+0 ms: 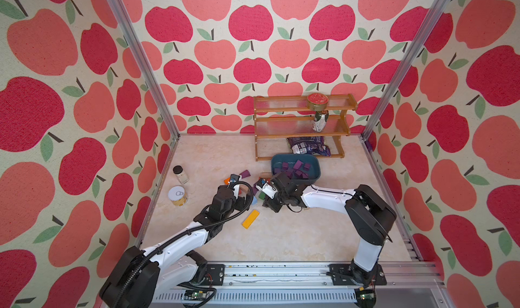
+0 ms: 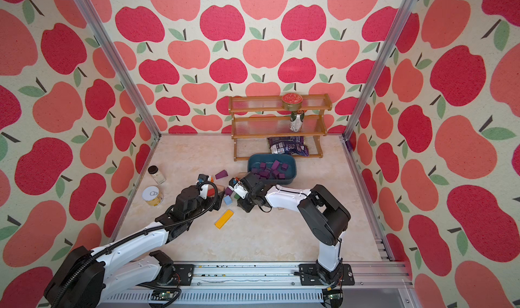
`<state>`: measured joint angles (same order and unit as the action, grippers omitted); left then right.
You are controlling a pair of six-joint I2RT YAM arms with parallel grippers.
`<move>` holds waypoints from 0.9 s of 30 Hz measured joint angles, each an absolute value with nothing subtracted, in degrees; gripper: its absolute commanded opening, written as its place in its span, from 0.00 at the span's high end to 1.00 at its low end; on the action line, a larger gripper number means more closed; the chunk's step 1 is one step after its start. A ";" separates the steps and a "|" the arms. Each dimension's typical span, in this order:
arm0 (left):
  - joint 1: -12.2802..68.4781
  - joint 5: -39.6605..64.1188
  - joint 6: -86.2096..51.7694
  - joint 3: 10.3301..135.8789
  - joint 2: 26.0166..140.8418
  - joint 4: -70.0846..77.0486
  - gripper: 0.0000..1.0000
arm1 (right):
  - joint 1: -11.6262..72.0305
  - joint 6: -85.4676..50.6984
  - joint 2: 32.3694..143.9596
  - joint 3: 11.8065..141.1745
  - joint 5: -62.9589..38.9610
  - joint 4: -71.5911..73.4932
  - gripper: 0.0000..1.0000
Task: Pick purple bricks into the storage bin
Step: Pick up the building block from the center of the board.
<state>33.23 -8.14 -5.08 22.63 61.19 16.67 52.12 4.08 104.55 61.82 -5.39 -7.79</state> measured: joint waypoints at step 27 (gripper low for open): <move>33.19 -8.12 -5.26 22.98 61.73 15.99 0.01 | 51.83 3.18 100.01 59.59 -1.15 -7.49 0.83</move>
<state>33.19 -8.12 -5.26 22.98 61.73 15.99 51.83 3.18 100.01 59.59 -1.15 -7.49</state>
